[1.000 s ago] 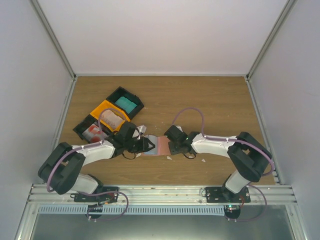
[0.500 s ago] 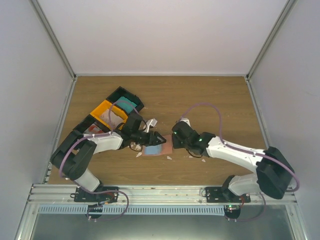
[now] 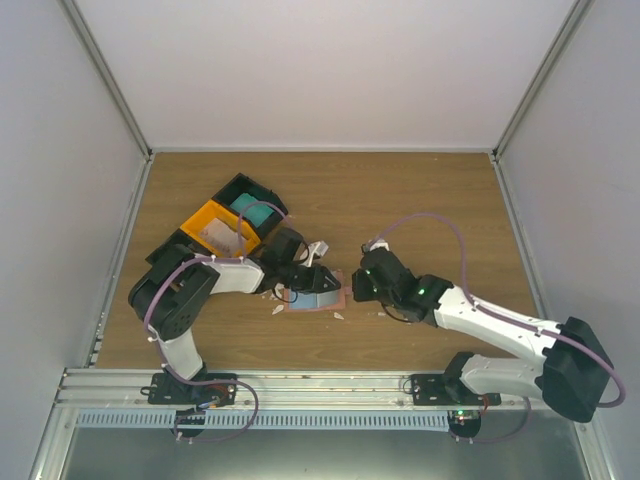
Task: Put the credit cards into the card holder
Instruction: Open the card holder at the center of the board.
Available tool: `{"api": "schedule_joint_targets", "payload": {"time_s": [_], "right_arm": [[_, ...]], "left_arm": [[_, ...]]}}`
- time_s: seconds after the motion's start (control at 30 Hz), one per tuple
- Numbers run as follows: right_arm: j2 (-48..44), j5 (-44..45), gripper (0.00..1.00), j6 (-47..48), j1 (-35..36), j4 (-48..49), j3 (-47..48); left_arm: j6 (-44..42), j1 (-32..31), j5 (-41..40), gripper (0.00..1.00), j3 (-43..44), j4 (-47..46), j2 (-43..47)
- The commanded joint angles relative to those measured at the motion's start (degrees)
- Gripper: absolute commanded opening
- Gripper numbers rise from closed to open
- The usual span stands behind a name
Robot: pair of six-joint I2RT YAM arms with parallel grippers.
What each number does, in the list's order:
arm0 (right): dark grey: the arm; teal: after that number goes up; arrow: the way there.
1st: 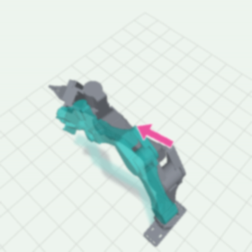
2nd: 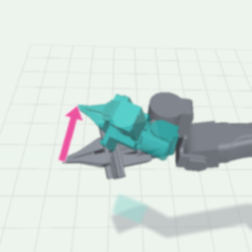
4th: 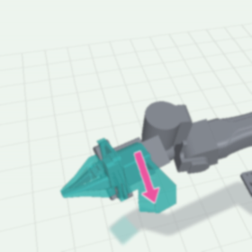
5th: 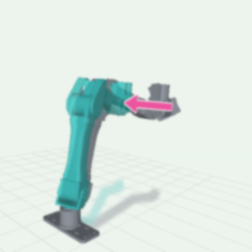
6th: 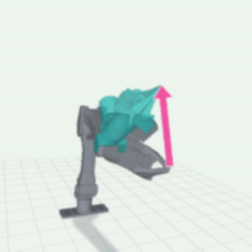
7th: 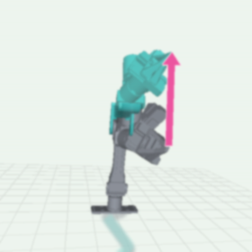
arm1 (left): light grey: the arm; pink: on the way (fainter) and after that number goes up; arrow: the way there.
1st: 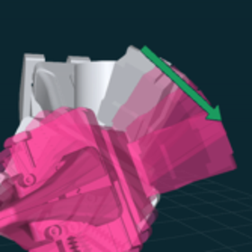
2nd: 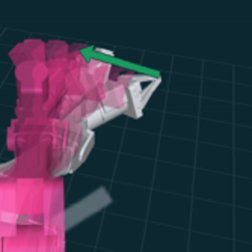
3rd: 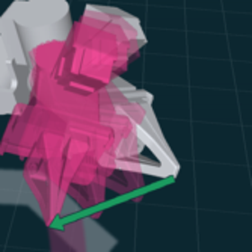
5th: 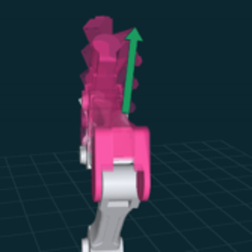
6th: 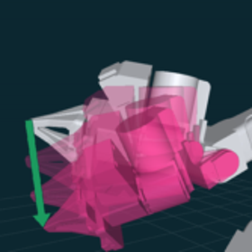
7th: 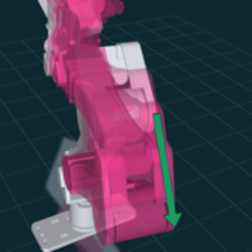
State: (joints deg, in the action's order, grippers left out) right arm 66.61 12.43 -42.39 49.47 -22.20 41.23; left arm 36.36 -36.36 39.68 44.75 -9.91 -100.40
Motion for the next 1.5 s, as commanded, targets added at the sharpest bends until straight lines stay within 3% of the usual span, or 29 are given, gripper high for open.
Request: {"api": "schedule_joint_targets", "payload": {"time_s": [0.0, 0.2, 0.33, 0.5, 0.7, 0.83, 1.0, 1.17, 1.27, 1.47], "right_arm": [[-0.53, -6.28, 0.13, -0.42, -0.22, 6.78, -4.05], [3.28, -15.76, 0.09, 0.53, -0.22, 15.57, -7.64], [8.05, -19.07, 0.07, 1.20, -0.25, 18.48, -7.37], [11.61, -16.30, 0.04, 2.86, -0.25, 16.03, -4.39], [16.37, -17.16, 0.05, 4.38, -0.21, 14.68, -0.46], [15.18, -12.80, 0.05, 2.09, 0.10, 11.75, 1.20], [12.09, -11.98, 0.10, 3.18, 0.27, 10.23, 2.41], [14.58, -27.66, 0.16, 9.26, 1.17, 15.74, 3.79], [17.31, -32.55, 0.17, 10.48, 2.91, 18.19, 4.94], [24.33, -34.01, 0.16, 12.72, 6.21, 18.79, 7.95]], "left_arm": [[-1.03, -0.97, -3.42, 0.31, 0.72, -2.23, -1.84], [-0.97, -1.43, -6.47, 0.25, 0.00, -1.75, -3.29], [0.42, -1.58, -7.01, 0.23, -0.67, -0.97, 1.40], [-0.44, -1.70, -12.48, 0.26, 1.78, 6.21, 9.27], [-1.24, -1.62, -20.87, 0.27, 3.04, 14.72, 12.65], [0.21, -1.29, -27.04, 0.26, 0.97, 18.14, 15.12], [1.62, -0.99, -26.26, 0.27, -3.54, 16.37, 18.34], [1.80, -0.59, -27.62, 0.28, -4.38, 16.84, 20.06], [2.39, -0.07, -27.52, 0.26, -5.07, 16.75, 20.03], [0.86, 0.76, -15.92, 0.24, -5.95, 9.41, 15.96]]}}
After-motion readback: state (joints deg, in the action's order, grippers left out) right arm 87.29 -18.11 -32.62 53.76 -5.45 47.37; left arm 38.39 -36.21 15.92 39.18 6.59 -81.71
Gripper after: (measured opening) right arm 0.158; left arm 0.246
